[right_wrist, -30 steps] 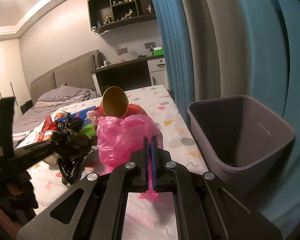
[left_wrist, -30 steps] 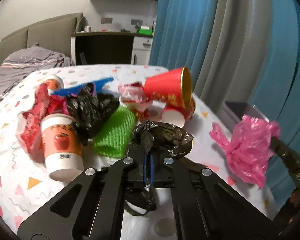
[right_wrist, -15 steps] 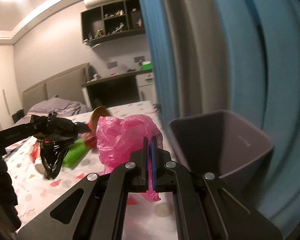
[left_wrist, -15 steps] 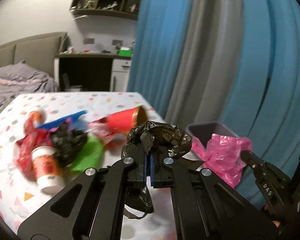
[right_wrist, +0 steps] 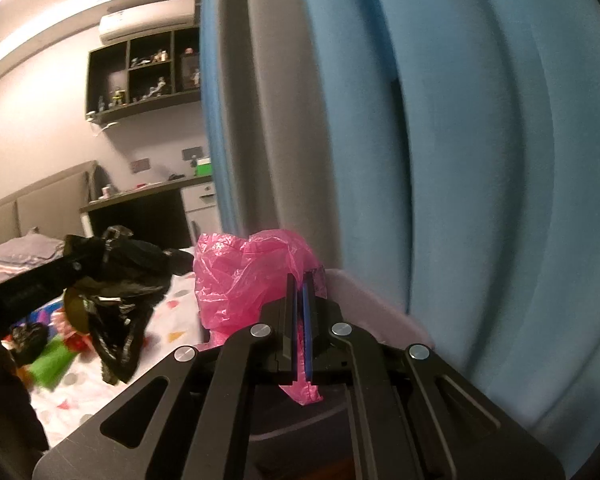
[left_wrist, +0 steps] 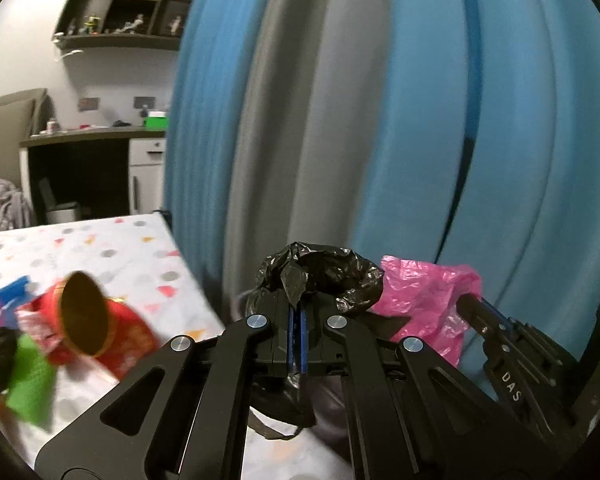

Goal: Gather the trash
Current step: 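Carry both bags over the grey bin and open both tools to drop them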

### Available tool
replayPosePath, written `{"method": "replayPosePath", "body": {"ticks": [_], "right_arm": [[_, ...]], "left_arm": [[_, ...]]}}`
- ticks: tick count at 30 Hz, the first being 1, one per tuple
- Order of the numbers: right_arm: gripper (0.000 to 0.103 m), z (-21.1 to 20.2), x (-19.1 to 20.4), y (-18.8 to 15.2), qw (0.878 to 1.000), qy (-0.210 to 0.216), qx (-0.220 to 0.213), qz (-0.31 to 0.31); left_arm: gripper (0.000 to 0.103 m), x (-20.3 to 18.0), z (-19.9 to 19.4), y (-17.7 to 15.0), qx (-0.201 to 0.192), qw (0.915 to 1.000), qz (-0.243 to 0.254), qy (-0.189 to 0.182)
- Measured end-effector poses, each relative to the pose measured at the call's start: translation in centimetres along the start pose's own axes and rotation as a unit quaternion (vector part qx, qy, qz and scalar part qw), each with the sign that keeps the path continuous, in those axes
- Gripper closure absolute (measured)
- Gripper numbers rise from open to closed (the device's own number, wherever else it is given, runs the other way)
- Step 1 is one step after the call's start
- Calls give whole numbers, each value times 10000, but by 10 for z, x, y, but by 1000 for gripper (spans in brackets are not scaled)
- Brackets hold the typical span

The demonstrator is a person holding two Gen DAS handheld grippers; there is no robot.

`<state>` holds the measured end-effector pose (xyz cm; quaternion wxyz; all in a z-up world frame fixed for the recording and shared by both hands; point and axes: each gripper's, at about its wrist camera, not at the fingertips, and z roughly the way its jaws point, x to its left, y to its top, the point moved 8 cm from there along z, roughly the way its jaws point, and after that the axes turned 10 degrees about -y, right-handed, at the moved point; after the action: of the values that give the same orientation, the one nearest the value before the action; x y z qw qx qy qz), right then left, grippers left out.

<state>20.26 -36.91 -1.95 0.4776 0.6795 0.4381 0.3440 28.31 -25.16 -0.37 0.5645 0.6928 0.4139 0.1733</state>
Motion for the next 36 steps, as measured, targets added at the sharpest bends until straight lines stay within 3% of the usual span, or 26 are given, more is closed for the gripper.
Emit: {"method": "replayPosePath", "body": {"ticks": [7,22,24,28,29,32,36], "right_arm": [[100,17,-18,-3,9997,-199,60,100],[100,35,-19,-2,9995,-242,159,121],[100,39,-16,1,9995,-225,189,130],[100,42,-15,1,9994,-145,263,159],[100,43,-15,-1,9994,-130,279,158],[100,47,-12,-1,9994,-72,316,136],[100,49,-8,0,9994,-22,312,138]], "left_arm": [[102,-13,41,-10,114,9995,49,-294],[100,-10,71,-34,526,9960,-259,-668],[88,-12,74,-39,656,9947,-275,-741],[38,-6,65,-41,579,9959,-300,-632],[30,-3,62,-40,516,9964,-333,-584],[18,12,47,-35,318,9977,-490,-329],[15,27,21,-30,170,9983,-548,35]]}}
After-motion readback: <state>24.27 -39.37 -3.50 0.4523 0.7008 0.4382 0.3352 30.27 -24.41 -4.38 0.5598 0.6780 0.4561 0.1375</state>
